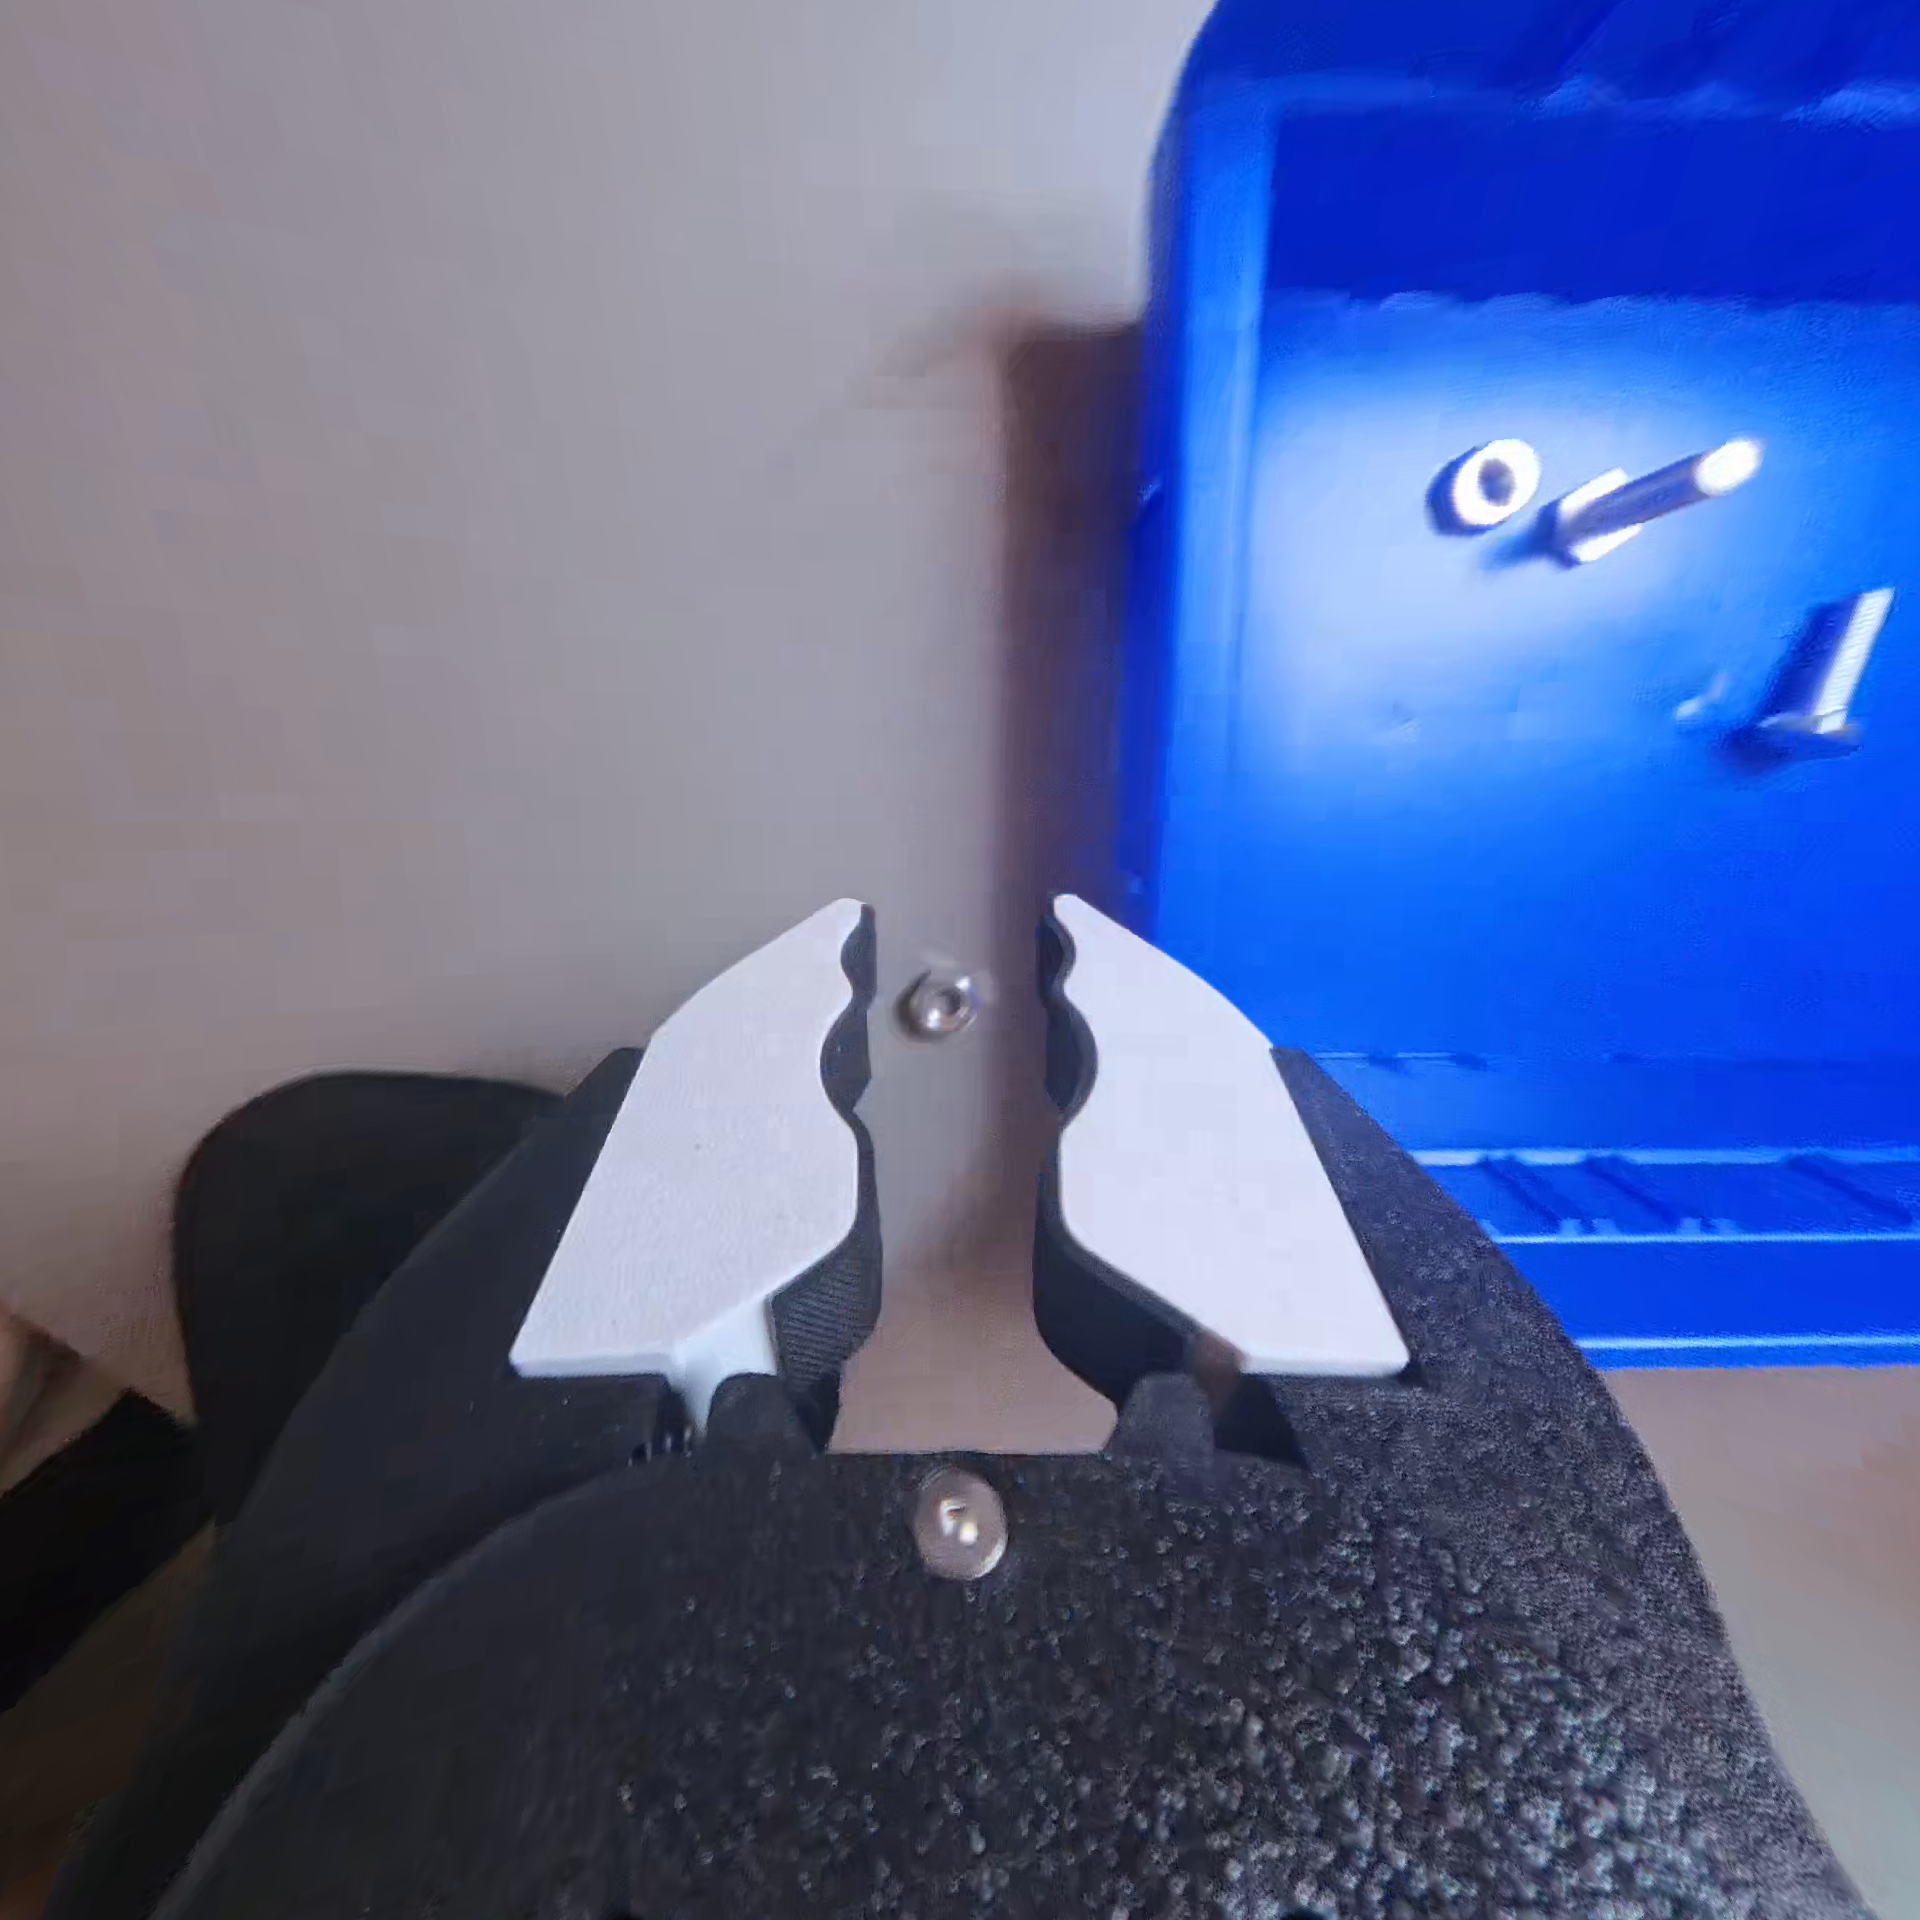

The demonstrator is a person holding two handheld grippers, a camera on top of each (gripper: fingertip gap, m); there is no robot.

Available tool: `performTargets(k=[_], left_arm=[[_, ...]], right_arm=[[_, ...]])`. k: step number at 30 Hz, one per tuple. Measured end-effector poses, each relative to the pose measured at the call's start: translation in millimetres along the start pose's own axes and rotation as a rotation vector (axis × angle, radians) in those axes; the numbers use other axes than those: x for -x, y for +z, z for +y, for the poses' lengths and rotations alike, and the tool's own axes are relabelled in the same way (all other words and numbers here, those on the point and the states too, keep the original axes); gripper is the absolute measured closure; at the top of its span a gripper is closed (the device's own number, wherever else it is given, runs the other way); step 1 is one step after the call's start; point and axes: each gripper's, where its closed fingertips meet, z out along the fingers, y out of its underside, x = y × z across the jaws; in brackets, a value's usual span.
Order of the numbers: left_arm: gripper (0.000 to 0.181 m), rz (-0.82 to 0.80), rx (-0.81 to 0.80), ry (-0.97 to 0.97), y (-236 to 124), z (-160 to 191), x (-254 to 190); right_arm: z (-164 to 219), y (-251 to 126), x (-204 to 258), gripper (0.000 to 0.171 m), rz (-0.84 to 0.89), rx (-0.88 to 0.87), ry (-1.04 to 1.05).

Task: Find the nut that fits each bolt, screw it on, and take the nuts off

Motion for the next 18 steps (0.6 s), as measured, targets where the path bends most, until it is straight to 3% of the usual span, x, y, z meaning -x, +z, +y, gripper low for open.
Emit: performTargets(k=[5,13,16,18], left_arm=[[0.154,0.0,0.002,0.0,0.2,0.2,-1.0],[0.154,-0.002,-0.003,-0.01,-1.2,-0.5,-0.3],[0.154,0.003,-0.002,-0.015,-0.8,0.2,-0.3],[0.154,0.01,0.0,-0.019,0.2,0.8,-0.8]], right_arm=[[56.2,37.4,6.7,0.142,0.035,0.122,0.0],[53.6,47.7,9.8,0.152,0.001,0.065,0.062],[15.8,19.9,9.1,0.152,0.003,-0.057,0.041],[-23.2,-10.8,-24.6,0.152,0.115,-0.172,0.04]])
